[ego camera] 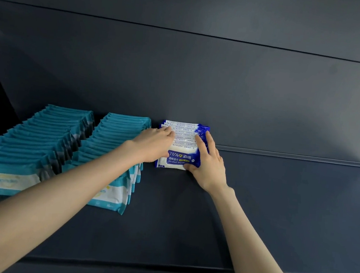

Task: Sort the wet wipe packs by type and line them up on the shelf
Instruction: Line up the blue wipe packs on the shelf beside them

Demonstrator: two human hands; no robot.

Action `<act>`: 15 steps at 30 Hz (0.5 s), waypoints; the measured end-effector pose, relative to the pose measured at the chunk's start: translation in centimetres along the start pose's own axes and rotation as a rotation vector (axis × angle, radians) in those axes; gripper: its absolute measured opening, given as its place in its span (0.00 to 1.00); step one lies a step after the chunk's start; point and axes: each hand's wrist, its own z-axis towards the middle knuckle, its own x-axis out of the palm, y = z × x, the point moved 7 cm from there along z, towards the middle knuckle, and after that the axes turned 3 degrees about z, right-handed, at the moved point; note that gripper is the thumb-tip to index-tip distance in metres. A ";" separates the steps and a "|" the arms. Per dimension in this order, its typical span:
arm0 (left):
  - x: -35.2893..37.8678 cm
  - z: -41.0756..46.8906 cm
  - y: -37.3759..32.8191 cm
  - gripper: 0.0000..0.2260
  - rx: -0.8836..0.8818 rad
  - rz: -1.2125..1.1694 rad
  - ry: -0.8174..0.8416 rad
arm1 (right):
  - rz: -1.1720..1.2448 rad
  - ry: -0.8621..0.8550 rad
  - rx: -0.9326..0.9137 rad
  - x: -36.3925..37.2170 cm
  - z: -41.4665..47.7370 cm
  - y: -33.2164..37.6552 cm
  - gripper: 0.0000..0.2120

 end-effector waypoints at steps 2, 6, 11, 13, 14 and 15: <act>-0.1 -0.3 -0.1 0.29 0.010 -0.035 0.001 | -0.014 0.001 0.000 -0.1 -0.1 0.1 0.41; -0.2 -1.0 0.0 0.31 0.021 -0.085 0.015 | -0.043 -0.008 0.005 -0.4 -0.5 0.4 0.41; -0.3 -1.6 0.5 0.31 0.007 -0.138 0.023 | -0.078 -0.004 0.036 -0.6 -0.9 0.9 0.42; -0.6 -2.0 0.8 0.31 -0.009 -0.168 0.006 | -0.082 0.006 0.052 -0.7 -1.0 1.0 0.41; -0.8 -2.2 0.9 0.30 -0.019 -0.185 -0.011 | -0.083 0.008 0.058 -0.8 -1.1 1.1 0.41; -1.0 -2.5 1.1 0.28 -0.028 -0.200 -0.034 | -0.083 0.005 0.062 -1.1 -1.2 1.2 0.41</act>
